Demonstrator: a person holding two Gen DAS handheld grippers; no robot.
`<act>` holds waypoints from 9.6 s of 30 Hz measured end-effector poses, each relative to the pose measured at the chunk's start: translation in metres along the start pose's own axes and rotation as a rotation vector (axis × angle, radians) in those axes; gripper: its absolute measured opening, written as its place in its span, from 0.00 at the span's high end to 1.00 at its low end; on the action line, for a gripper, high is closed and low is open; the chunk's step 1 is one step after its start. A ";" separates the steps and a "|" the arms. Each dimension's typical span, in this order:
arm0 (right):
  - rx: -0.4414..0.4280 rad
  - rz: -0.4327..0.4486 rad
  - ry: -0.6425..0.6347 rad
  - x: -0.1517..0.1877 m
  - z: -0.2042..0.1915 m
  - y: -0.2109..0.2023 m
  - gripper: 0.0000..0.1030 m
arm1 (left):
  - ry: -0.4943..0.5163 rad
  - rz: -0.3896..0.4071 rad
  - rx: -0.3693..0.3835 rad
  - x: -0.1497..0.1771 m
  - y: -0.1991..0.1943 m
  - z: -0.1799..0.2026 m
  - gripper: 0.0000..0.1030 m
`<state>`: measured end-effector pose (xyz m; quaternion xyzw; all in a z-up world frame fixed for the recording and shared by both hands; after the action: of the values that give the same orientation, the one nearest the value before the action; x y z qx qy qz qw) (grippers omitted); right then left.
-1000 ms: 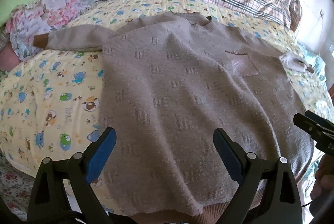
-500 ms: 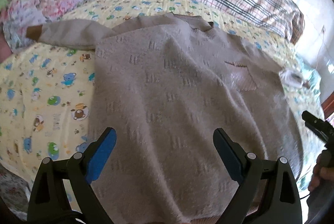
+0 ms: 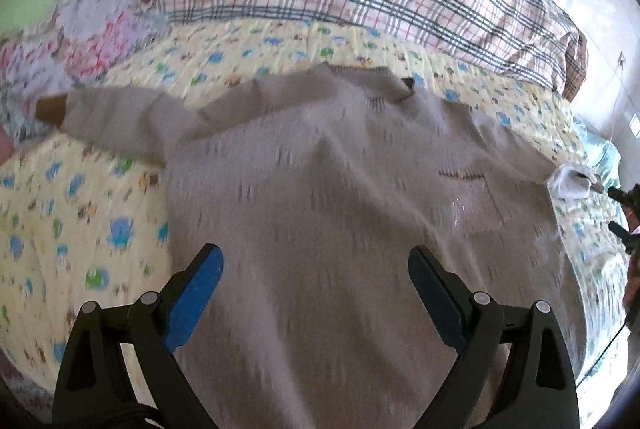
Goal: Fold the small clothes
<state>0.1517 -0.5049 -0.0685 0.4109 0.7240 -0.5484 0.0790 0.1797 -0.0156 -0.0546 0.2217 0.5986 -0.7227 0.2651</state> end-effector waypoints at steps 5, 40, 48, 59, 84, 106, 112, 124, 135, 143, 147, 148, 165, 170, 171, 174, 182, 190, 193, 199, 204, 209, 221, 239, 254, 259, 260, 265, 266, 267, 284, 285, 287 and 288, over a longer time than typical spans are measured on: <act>0.037 0.024 0.095 -0.052 0.036 0.019 0.14 | -0.034 -0.011 0.012 -0.022 0.020 0.004 0.08; -0.526 0.097 -0.246 -0.104 -0.175 0.046 0.92 | -0.049 -0.117 -0.029 -0.025 0.089 -0.023 0.08; -0.755 -0.100 -0.445 0.002 -0.323 0.074 0.92 | -0.136 -0.123 0.001 -0.010 0.070 -0.058 0.08; -0.788 -0.359 -0.513 0.126 -0.392 0.129 0.88 | -0.143 -0.088 0.110 -0.022 0.044 -0.043 0.08; -0.585 -0.070 -0.124 0.010 -0.193 0.054 0.63 | -0.246 -0.020 0.259 -0.065 0.059 0.002 0.94; -0.191 -0.184 -0.329 -0.020 -0.151 0.162 0.93 | -0.207 -0.044 0.265 -0.049 0.066 -0.007 0.94; -0.120 -0.108 -0.375 -0.055 -0.137 0.149 0.93 | -0.151 -0.064 0.243 -0.054 0.091 0.013 0.94; -0.086 -0.110 -0.247 -0.028 -0.106 0.156 0.82 | -0.237 -0.073 0.166 -0.034 0.084 -0.042 0.80; -0.347 -0.118 -0.240 0.039 -0.184 0.096 0.69 | -0.394 -0.038 0.125 -0.022 0.044 -0.117 0.59; -0.455 -0.214 -0.321 0.112 -0.233 0.079 0.69 | -0.583 0.039 0.011 -0.038 0.034 -0.216 0.59; -0.483 -0.246 -0.330 0.133 -0.245 0.072 0.69 | -0.718 0.074 -0.022 -0.055 0.041 -0.278 0.59; -0.488 -0.250 -0.332 0.136 -0.247 0.071 0.69 | -0.758 0.080 -0.020 -0.061 0.046 -0.293 0.59; -0.482 -0.272 -0.330 0.146 -0.244 0.062 0.69 | -0.831 0.259 0.001 -0.160 0.054 -0.358 0.97; -0.485 -0.263 -0.287 0.145 -0.234 0.061 0.69 | -0.644 0.282 0.078 -0.187 0.018 -0.269 0.97; -0.487 -0.257 -0.276 0.144 -0.231 0.059 0.69 | -0.595 0.278 0.103 -0.191 0.013 -0.241 0.97; -0.492 -0.237 -0.254 0.141 -0.225 0.053 0.69 | -0.473 0.256 0.189 -0.193 0.004 -0.162 0.97; -0.450 -0.171 -0.189 0.124 -0.184 0.035 0.69 | -0.073 0.118 0.333 -0.135 0.030 0.055 0.97; -0.385 -0.112 -0.098 0.103 -0.131 0.025 0.69 | 0.172 -0.014 0.254 -0.052 0.085 0.141 0.97; -0.374 -0.102 -0.078 0.098 -0.121 0.024 0.69 | 0.208 -0.042 0.237 -0.035 0.098 0.148 0.95; -0.374 -0.093 -0.082 0.092 -0.126 0.026 0.69 | 0.228 -0.076 0.254 -0.014 0.090 0.140 0.75; -0.387 -0.099 -0.131 0.089 -0.151 0.033 0.62 | 0.174 -0.061 0.227 -0.003 0.058 0.095 0.59; -0.424 -0.110 -0.220 0.089 -0.197 0.047 0.56 | 0.081 -0.019 0.127 -0.004 0.036 0.025 0.50; -0.394 -0.091 -0.828 0.127 -0.363 0.094 0.52 | -0.138 -0.065 -0.096 -0.029 0.082 -0.095 0.50; -0.400 0.016 -0.059 0.032 -0.198 0.113 0.93 | -0.259 -0.013 -0.241 -0.025 0.082 -0.093 0.49; -0.391 0.015 -0.106 0.032 -0.185 0.123 0.93 | -0.345 0.004 -0.205 -0.016 0.070 -0.103 0.50; -0.433 0.004 -0.144 0.034 -0.193 0.123 0.92 | -0.394 0.003 -0.191 -0.016 0.073 -0.112 0.50; -0.434 -0.011 -0.148 0.036 -0.195 0.125 0.92 | -0.416 0.000 -0.181 -0.015 0.074 -0.115 0.50; -0.356 -0.103 -0.105 0.054 -0.174 0.139 0.86 | -0.477 0.003 -0.147 -0.014 0.074 -0.121 0.50; -0.343 -0.109 -0.096 0.055 -0.170 0.139 0.86 | -0.498 0.002 -0.130 -0.014 0.074 -0.123 0.50; -0.339 -0.109 -0.086 0.057 -0.164 0.137 0.86 | -0.513 0.000 -0.112 -0.013 0.075 -0.124 0.50; -0.313 -0.028 -0.108 0.063 -0.133 0.059 0.77 | -0.423 -0.051 -0.042 0.017 0.023 -0.117 0.50; -0.320 -0.028 -0.114 0.065 -0.133 0.055 0.76 | -0.407 -0.053 -0.026 0.021 0.016 -0.114 0.50; -0.332 -0.032 -0.123 0.071 -0.134 0.046 0.76 | -0.370 -0.058 -0.002 0.029 0.003 -0.108 0.50; -0.342 -0.035 -0.129 0.075 -0.134 0.042 0.75 | -0.357 -0.064 0.014 0.033 -0.001 -0.105 0.48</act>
<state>0.1767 -0.3488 -0.0893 0.3428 0.8073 -0.4436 0.1843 0.1540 0.0840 -0.0941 0.0726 0.5437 -0.7627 0.3426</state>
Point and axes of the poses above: each gripper's, at about its wrist camera, not at the fingertips, and y roughly the way its jaws point, z to its right, x to its underside, the point moved 10 cm from there along y, roughly the way its jaws point, and after that the axes turned 6 degrees about -y, right-handed, at the moved point
